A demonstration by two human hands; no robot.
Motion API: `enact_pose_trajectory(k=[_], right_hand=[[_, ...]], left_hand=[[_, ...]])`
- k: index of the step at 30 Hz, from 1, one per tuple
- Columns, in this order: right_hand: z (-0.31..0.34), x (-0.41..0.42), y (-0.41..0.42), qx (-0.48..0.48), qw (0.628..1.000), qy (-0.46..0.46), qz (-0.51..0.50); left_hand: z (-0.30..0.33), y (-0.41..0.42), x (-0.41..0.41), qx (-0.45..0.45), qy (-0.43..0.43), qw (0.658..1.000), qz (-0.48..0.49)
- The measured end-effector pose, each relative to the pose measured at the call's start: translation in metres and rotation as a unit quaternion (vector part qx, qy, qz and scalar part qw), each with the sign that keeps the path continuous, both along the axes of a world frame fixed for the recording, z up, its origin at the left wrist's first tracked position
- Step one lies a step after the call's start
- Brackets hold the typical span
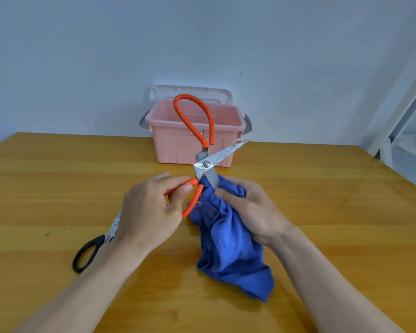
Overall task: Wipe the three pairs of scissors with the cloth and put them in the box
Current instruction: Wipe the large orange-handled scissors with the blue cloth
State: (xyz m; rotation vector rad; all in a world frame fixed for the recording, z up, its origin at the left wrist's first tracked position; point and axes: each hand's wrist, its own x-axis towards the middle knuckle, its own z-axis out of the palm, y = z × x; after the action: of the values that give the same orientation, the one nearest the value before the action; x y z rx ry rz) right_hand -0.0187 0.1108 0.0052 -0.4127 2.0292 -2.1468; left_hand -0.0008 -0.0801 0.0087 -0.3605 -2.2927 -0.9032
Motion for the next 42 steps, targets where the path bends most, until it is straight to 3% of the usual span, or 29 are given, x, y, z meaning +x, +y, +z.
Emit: enact_pose_trajectory(k=[9, 17, 26, 36, 39, 42], right_hand=[[0.007, 0.002, -0.015, 0.075, 0.985, 0.079, -0.134], [0.002, 0.000, -0.006, -0.015, 0.998, 0.034, -0.051], [0.001, 0.001, 0.002, -0.051, 0.997, -0.006, 0.060], [0.001, -0.004, 0.015, -0.032, 0.987, -0.024, 0.153], [-0.005, -0.005, 0.025, 0.022, 0.990, -0.041, 0.133], [-0.007, -0.009, 0.028, -0.005, 0.997, -0.066, 0.024]], left_hand=[[0.000, -0.004, 0.001, -0.006, 0.001, 1.000, -0.003], [0.001, -0.008, -0.005, 0.024, -0.024, 0.999, -0.002], [0.003, -0.007, -0.006, 0.050, -0.011, 0.999, -0.001], [0.004, -0.010, -0.008, 0.042, -0.002, 0.999, -0.001], [0.009, -0.024, -0.014, 0.091, 0.019, 0.995, 0.024], [0.014, -0.043, -0.016, 0.135, 0.023, 0.989, 0.047]])
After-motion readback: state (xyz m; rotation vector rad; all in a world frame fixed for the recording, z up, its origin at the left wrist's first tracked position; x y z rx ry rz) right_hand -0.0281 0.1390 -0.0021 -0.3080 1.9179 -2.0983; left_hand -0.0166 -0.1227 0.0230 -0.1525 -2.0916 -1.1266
